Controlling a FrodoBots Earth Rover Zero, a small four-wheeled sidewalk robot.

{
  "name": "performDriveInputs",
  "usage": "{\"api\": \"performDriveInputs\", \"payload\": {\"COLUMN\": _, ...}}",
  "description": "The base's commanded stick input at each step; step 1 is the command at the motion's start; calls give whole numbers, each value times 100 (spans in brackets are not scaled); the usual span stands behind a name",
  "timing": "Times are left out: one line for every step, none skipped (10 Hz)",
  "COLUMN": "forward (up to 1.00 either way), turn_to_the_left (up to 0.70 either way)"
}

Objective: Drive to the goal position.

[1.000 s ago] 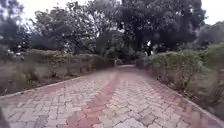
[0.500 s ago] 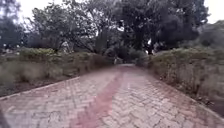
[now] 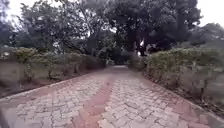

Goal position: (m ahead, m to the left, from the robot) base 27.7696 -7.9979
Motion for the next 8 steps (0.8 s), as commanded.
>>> {"api": "performDriveInputs", "payload": {"forward": 70, "turn_to_the_left": 0}}
{"api": "performDriveInputs", "payload": {"forward": 70, "turn_to_the_left": 0}}
{"api": "performDriveInputs", "payload": {"forward": 70, "turn_to_the_left": 0}}
{"api": "performDriveInputs", "payload": {"forward": 70, "turn_to_the_left": 0}}
{"api": "performDriveInputs", "payload": {"forward": 70, "turn_to_the_left": 0}}
{"api": "performDriveInputs", "payload": {"forward": 70, "turn_to_the_left": 0}}
{"api": "performDriveInputs", "payload": {"forward": 70, "turn_to_the_left": 0}}
{"api": "performDriveInputs", "payload": {"forward": 70, "turn_to_the_left": -2}}
